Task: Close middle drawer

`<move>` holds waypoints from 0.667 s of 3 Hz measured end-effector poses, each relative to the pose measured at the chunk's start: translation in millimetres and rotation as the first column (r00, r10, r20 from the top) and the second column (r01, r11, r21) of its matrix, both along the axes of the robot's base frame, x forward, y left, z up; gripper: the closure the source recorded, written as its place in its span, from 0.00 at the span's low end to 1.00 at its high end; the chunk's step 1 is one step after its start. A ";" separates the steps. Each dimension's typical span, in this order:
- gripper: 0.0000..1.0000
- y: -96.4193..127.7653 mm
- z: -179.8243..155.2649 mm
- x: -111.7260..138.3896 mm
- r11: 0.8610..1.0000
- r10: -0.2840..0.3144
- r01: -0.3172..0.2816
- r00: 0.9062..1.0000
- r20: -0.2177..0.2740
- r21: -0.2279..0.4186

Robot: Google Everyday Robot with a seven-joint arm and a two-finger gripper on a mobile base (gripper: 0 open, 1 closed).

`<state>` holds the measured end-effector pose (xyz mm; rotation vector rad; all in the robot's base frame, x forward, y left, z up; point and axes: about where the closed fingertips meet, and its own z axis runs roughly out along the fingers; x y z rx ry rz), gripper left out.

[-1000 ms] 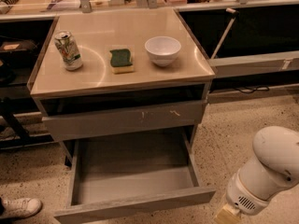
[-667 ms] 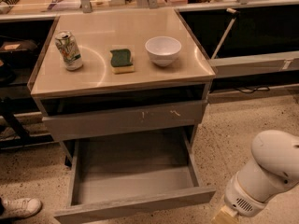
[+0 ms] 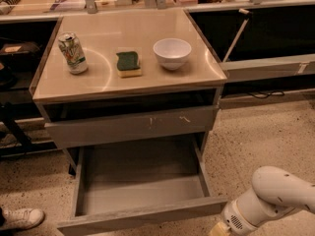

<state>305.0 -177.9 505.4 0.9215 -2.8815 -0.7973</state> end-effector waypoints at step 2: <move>1.00 5.5 -22.2 12.8 0.996 -0.081 0.080 0.997 0.005 0.048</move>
Offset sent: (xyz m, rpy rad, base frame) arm 0.0392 0.0116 -0.0602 0.1326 -0.0244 -0.2305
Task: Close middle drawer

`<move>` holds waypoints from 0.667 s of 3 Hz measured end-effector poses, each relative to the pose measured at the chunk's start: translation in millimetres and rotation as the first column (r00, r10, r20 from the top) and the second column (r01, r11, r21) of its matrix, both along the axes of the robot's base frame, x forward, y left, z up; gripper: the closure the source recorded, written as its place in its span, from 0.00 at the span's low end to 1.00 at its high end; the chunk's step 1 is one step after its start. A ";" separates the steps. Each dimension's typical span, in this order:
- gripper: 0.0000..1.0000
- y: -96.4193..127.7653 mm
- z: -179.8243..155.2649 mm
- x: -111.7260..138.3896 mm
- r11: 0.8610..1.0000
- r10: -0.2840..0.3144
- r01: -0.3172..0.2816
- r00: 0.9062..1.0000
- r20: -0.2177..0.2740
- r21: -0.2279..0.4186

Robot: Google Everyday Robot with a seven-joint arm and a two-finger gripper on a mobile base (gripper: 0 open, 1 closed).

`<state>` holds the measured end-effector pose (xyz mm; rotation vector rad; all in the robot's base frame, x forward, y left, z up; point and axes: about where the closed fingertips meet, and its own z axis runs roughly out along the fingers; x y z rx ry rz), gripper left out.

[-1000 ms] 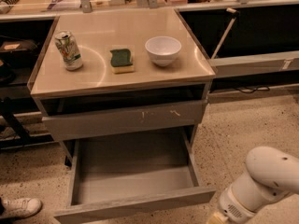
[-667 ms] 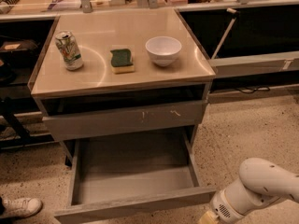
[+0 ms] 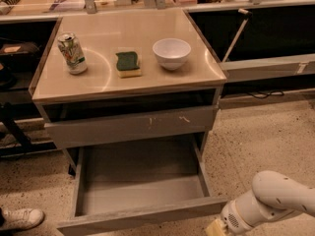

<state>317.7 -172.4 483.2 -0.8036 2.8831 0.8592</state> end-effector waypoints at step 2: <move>1.00 25.1 -44.3 51.9 0.990 -0.126 0.122 0.991 0.046 0.075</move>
Offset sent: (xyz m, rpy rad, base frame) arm 0.0829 0.0395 -0.0617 0.0816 -0.0943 -0.1633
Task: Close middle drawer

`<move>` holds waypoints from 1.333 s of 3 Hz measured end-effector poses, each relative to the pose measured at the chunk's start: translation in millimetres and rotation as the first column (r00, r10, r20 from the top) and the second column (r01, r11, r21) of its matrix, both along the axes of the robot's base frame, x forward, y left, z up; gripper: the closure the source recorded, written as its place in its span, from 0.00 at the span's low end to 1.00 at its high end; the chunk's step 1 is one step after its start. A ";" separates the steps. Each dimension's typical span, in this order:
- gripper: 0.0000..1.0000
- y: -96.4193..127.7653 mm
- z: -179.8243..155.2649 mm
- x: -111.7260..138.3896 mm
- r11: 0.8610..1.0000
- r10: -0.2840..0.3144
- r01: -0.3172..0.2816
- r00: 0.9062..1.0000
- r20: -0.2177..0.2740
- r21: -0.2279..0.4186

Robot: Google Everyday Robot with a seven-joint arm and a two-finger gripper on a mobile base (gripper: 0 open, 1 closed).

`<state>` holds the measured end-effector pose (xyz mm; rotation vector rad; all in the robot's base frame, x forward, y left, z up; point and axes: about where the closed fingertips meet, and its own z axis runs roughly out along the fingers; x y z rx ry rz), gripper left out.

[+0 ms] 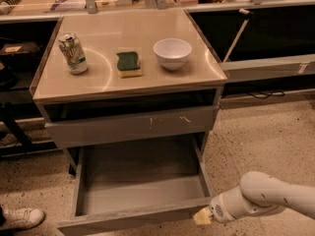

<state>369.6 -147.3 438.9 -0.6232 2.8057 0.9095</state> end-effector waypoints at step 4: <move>1.00 32.3 -2.0 51.9 1.000 -0.005 0.005 0.995 0.095 0.001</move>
Offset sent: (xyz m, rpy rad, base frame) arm 0.0567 0.0306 -0.0052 -0.0237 -0.1110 -0.0208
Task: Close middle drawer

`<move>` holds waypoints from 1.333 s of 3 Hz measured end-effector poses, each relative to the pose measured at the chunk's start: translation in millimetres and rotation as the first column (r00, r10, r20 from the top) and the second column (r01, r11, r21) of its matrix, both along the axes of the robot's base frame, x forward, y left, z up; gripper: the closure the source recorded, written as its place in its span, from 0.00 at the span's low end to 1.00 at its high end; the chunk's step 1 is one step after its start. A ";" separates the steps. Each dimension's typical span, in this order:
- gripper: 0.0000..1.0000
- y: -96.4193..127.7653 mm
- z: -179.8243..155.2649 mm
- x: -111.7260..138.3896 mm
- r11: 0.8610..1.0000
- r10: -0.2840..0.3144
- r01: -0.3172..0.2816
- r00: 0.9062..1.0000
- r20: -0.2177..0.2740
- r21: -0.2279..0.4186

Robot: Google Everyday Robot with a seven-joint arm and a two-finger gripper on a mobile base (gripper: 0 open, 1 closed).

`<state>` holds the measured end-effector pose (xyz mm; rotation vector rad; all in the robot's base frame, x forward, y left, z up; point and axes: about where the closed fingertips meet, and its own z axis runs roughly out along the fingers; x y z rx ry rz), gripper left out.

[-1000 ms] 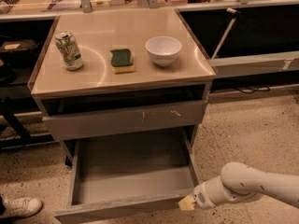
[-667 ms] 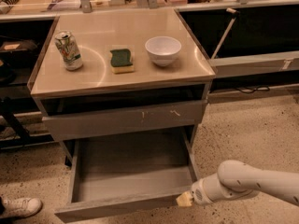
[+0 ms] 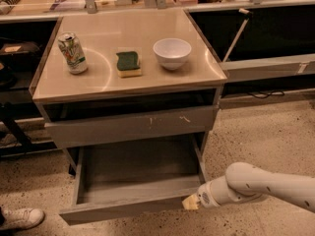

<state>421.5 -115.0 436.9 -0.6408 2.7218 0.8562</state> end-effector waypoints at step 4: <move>1.00 -3.4 -4.2 26.4 0.993 -0.099 0.098 0.995 0.016 0.067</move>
Offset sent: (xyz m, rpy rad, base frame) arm -0.0020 -0.0085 -0.0099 0.0146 0.0430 -0.0255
